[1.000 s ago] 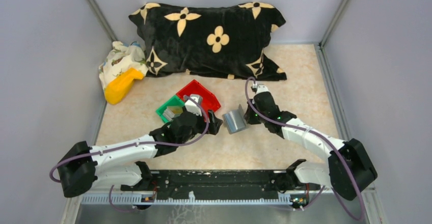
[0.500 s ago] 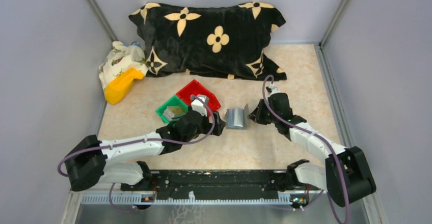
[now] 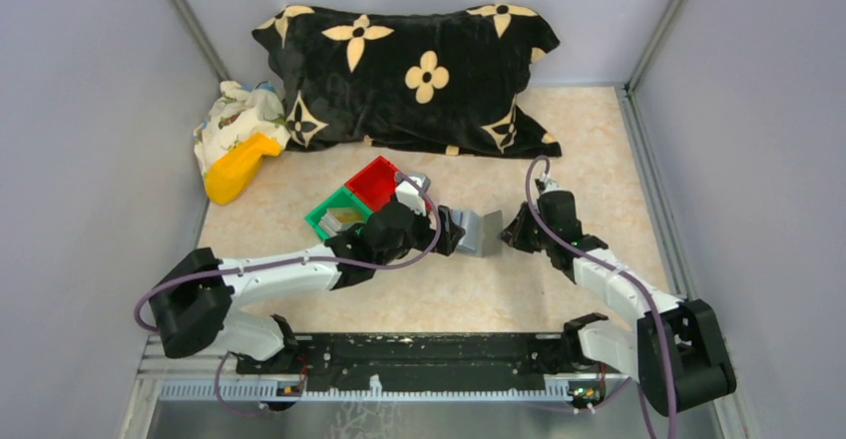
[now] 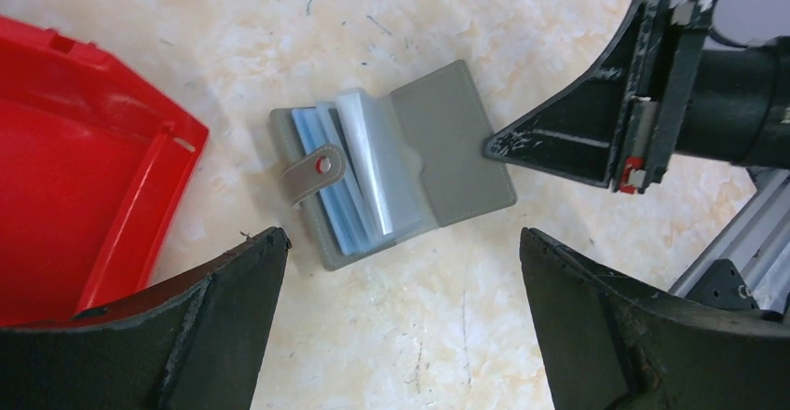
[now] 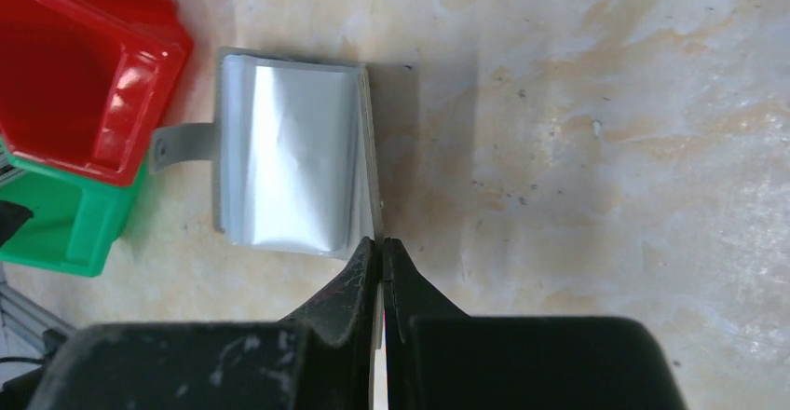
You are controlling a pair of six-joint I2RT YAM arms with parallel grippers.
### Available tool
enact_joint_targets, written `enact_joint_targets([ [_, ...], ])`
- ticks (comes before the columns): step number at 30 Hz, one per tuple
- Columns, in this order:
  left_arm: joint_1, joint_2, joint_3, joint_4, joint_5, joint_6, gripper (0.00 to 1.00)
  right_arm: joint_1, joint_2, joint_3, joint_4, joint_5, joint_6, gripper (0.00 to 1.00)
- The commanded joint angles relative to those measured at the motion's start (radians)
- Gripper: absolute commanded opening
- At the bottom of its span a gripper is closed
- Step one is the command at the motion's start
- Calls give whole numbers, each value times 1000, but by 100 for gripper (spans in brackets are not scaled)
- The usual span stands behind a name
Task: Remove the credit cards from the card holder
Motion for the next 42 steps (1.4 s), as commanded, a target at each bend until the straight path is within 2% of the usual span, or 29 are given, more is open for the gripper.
enact_joint_targets([
  [1, 2, 53, 67, 57, 62, 24, 100, -7, -28, -21, -19, 64, -8, 0],
  [11, 1, 117, 102, 91, 118, 20, 100, -8, -40, -59, -27, 139, -29, 0],
  [14, 1, 124, 105, 99, 131, 18, 100, -7, -38, -62, -29, 154, -46, 6],
  [23, -3, 162, 132, 124, 238, -20, 100, -7, -35, -65, -22, 163, -57, 7],
  [30, -21, 192, 163, 122, 252, -6, 100, -8, -40, -69, -16, 161, -59, 9],
  [42, -19, 311, 168, 152, 251, -10, 100, -7, -39, -87, 5, 147, -54, 6],
])
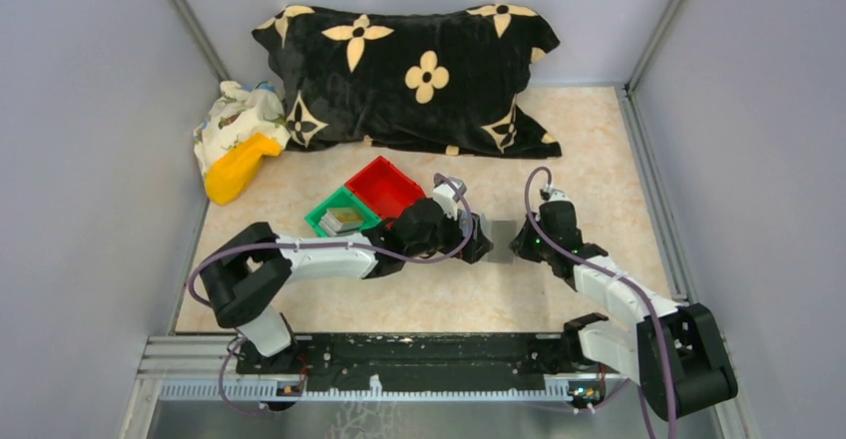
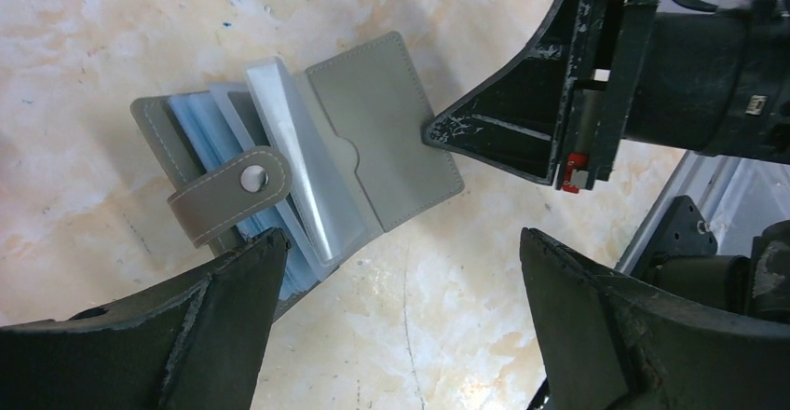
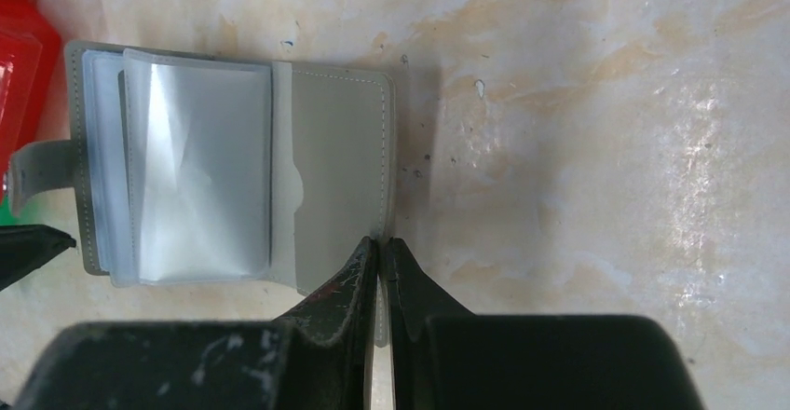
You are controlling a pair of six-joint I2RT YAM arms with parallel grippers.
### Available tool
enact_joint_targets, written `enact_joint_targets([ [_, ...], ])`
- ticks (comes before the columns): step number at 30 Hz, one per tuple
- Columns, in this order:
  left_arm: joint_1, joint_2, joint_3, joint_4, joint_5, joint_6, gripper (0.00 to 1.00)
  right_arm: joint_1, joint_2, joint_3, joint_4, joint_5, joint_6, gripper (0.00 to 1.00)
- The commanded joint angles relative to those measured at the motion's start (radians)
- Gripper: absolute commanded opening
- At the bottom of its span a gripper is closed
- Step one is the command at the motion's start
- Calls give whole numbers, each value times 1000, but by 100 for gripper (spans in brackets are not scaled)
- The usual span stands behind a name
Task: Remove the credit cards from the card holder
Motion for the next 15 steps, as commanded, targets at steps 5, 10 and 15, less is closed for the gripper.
enact_joint_targets([
  [5, -5, 64, 44, 47, 20, 0, 100, -7, -17, -25, 47, -8, -4, 6],
  [10, -5, 90, 59, 51, 34, 1, 100, -7, -18, -34, 50, -7, -2, 5],
  [15, -5, 109, 65, 58, 39, -3, 100, -7, -16, -42, 56, -7, -3, 5],
])
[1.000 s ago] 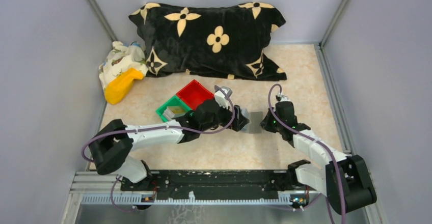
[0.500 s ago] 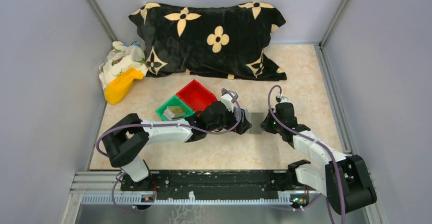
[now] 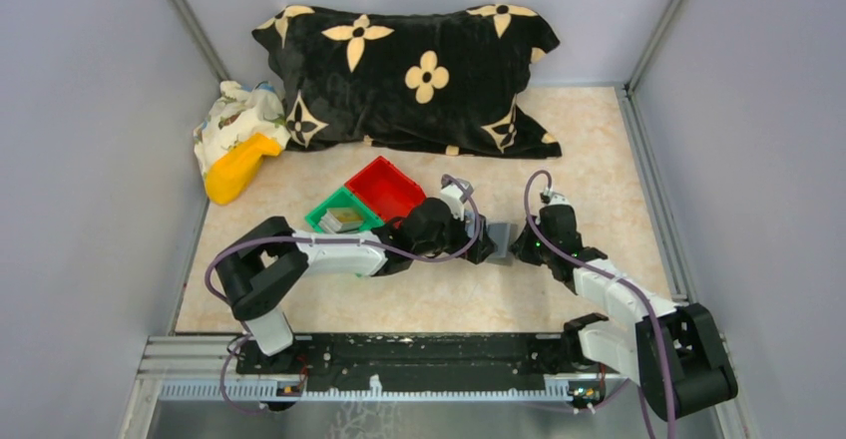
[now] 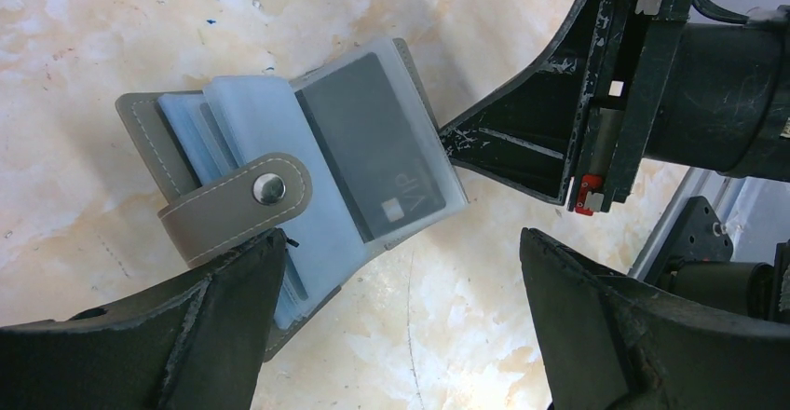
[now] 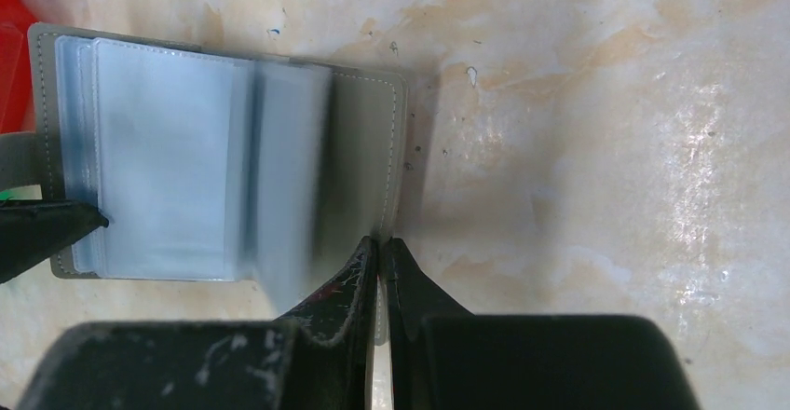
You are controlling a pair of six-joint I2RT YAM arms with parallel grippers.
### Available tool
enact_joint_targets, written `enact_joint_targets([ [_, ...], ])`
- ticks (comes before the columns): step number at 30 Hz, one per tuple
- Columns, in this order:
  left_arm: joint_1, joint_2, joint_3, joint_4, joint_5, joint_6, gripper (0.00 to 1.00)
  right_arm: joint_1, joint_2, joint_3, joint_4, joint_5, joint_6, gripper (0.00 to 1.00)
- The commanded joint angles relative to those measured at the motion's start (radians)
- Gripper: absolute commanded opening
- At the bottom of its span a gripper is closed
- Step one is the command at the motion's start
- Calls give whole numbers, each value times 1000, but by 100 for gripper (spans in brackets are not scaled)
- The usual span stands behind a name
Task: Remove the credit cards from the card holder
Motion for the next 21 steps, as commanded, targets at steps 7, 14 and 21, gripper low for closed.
enact_joint_targets([
  [7, -5, 41, 41, 38, 38, -4, 100, -7, -39, -4, 3, 7, -6, 9],
  [14, -5, 40, 31, 39, 38, -5, 100, -8, -169, 38, -77, 40, -27, 33],
  [21, -5, 15, 15, 37, 30, -3, 100, -7, -205, 104, -115, 16, -44, 34],
])
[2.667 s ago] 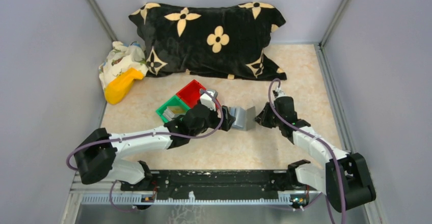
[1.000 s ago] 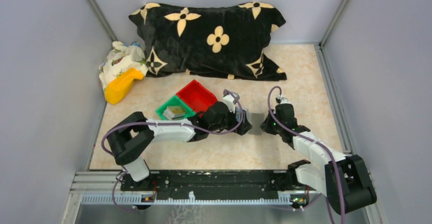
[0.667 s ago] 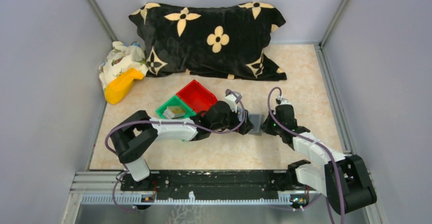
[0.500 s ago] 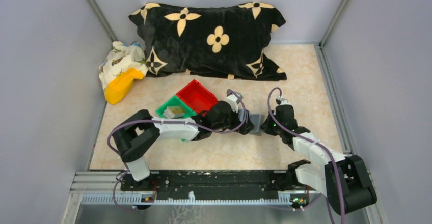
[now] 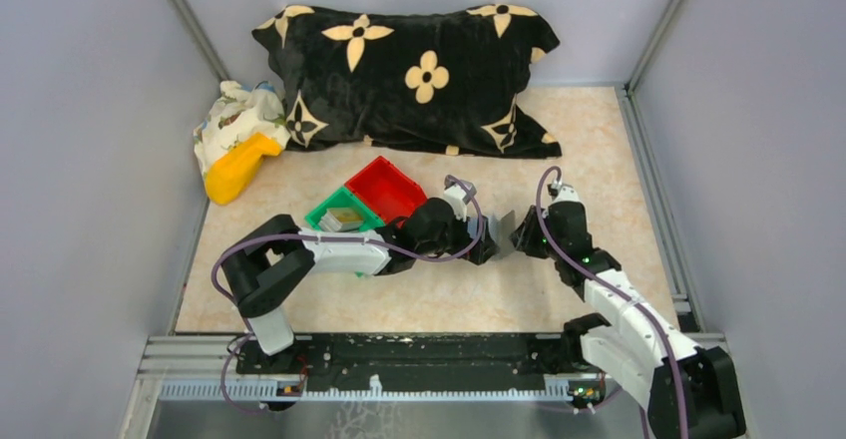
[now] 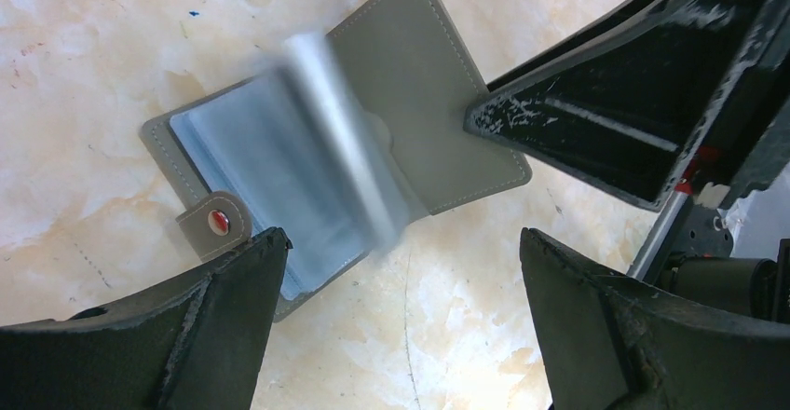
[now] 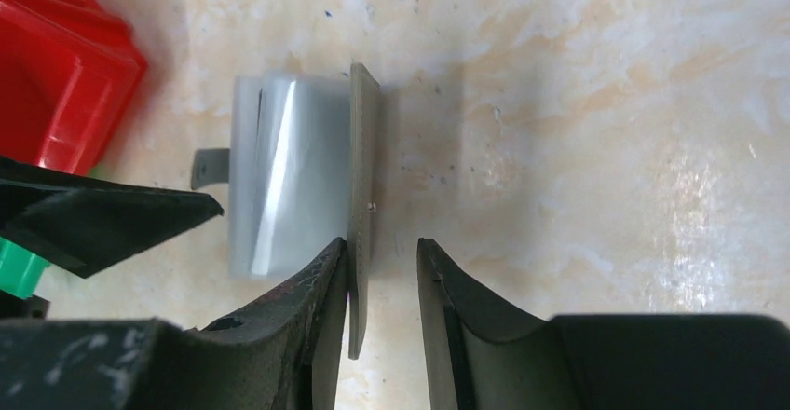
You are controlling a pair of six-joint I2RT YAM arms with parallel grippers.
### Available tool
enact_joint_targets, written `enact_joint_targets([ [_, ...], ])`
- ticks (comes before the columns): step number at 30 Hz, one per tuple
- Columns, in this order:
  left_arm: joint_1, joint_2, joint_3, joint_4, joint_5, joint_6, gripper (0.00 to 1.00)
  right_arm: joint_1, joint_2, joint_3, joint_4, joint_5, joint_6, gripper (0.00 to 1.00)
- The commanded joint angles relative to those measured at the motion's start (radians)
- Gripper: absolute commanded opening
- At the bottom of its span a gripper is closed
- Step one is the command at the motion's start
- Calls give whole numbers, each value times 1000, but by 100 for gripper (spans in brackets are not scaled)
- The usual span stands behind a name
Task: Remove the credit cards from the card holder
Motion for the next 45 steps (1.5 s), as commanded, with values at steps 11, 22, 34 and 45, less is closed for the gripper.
enact_joint_targets([
  [11, -5, -1, 4, 44, 23, -7, 100, -8, 21, 71, 0, -8, -36, 32],
  [22, -6, -16, 40, 50, 111, 5, 100, -7, 41, 1, 48, -6, -8, 11],
  [34, -6, 35, 70, 34, 100, 7, 100, -8, 41, 3, 45, -9, -10, 10],
  [45, -5, 52, 69, -17, 4, 22, 100, -7, 42, -13, 45, 1, -10, 10],
])
